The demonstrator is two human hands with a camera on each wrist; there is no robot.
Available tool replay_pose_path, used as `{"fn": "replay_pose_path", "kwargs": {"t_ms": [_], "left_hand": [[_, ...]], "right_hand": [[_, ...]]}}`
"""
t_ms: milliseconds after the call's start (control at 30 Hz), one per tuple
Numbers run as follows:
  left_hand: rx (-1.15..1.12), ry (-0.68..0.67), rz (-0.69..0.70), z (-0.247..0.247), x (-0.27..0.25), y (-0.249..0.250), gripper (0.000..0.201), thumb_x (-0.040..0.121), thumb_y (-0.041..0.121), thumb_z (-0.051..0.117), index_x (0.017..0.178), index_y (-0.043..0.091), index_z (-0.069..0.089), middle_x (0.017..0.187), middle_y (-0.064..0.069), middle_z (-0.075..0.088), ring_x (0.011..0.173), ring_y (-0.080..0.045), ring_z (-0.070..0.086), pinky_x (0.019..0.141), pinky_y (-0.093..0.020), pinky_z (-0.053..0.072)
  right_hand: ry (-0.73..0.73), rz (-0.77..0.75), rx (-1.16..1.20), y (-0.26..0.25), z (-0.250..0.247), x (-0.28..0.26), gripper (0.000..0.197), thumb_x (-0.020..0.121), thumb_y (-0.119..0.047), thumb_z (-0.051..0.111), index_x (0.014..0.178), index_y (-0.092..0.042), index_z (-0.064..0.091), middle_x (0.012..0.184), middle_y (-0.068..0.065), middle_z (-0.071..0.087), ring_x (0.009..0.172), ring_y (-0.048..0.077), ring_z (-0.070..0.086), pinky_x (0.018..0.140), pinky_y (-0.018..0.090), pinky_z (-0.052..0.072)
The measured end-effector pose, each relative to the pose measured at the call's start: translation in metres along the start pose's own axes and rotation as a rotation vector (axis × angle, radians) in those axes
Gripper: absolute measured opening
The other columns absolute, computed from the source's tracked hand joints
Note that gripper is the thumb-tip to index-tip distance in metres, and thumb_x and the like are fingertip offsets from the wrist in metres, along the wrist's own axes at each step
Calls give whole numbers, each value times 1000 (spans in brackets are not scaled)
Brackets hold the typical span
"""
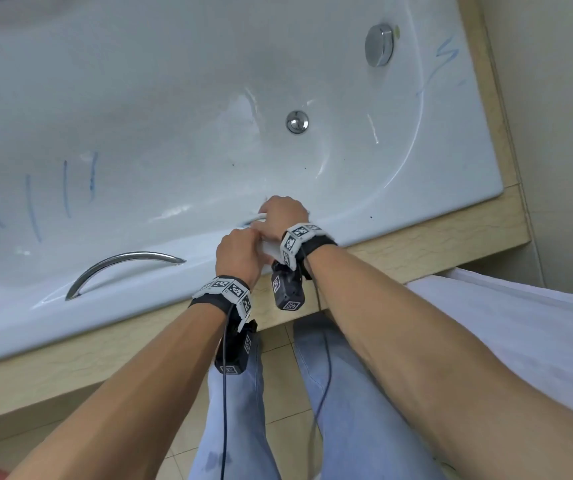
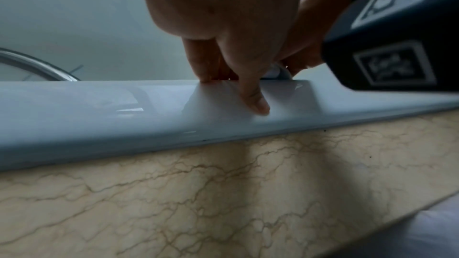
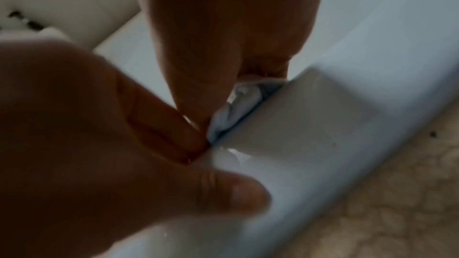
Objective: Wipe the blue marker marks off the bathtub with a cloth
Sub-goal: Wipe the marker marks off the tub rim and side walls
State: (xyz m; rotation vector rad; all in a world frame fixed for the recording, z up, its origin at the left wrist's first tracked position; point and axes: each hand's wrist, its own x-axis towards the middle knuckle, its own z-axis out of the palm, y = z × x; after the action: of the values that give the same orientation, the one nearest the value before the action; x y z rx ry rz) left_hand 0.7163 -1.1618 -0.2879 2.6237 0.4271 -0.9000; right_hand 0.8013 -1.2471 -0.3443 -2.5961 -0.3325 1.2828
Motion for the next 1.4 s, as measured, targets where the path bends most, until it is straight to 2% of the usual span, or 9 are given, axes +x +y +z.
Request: {"fn": "replay_pose_path", "kwargs": {"t_ms": [100,300,467,700,867,1067,1167,1267,1400], "left_hand": [[7,-66,-36,-3,3,2,32,71,40,83,72,12,69,73,-4,65,68,-24,61,60,-31,48],[-19,-135,-69,-10,7,5,41,65,44,89,77,10,70,74,-7,67,70,-27,60,65,-33,52],[-35,-158,-84,-10,8,6,39,65,41,90,79,9,70,74,-7,68,72,-27,64,69,-36,57],[-36,-149,-78,-8,7,5,39,66,41,89,78,9,70,72,-7,67,70,-26,62,66,-33,55],[-26,-152,-69,-8,8,5,37,67,38,89,78,8,72,72,-7,66,69,-26,60,62,-32,52],[14,-144,-58,-9,8,9,34,68,34,89,78,7,71,71,-8,65,69,-27,61,63,-34,53],[60,-150,-34,-10,6,16,30,70,28,88,83,7,72,76,-10,67,74,-30,63,67,-37,56],[92,-146,-27,-13,5,23,27,72,23,87,82,6,69,77,-11,65,76,-32,64,67,-37,56],[181,-151,41,-14,6,36,19,78,10,73,76,8,54,67,-4,47,71,-31,57,58,-32,44]], "right_hand": [[141,-103,36,8,5,-17,26,93,-42,60,92,-19,73,99,2,72,92,24,66,71,30,44],[463,-232,11,97,-3,-63,33,95,-51,55,117,-33,70,119,-5,68,103,23,65,79,33,52],[644,-403,-132,196,-34,-76,31,96,-36,64,124,-24,70,133,2,64,118,24,60,86,36,56],[797,-189,-40,201,-74,-53,32,100,-35,57,125,-21,69,128,6,66,117,26,60,91,41,56],[688,-251,-30,159,-46,-78,40,102,-36,53,142,-33,53,142,3,55,131,24,50,103,40,50],[682,-420,-89,188,5,-88,35,100,-22,61,135,-22,61,150,-3,50,139,22,45,102,39,51],[735,-359,-124,213,-16,-80,36,99,-21,61,135,-27,60,150,-7,49,138,18,45,90,34,58],[802,-277,-112,245,-51,-68,37,98,-15,62,134,-23,62,149,-5,50,139,18,45,100,32,52],[741,-153,-122,260,-119,-40,38,99,-11,54,136,-19,62,152,3,48,141,26,42,115,42,39]]}}
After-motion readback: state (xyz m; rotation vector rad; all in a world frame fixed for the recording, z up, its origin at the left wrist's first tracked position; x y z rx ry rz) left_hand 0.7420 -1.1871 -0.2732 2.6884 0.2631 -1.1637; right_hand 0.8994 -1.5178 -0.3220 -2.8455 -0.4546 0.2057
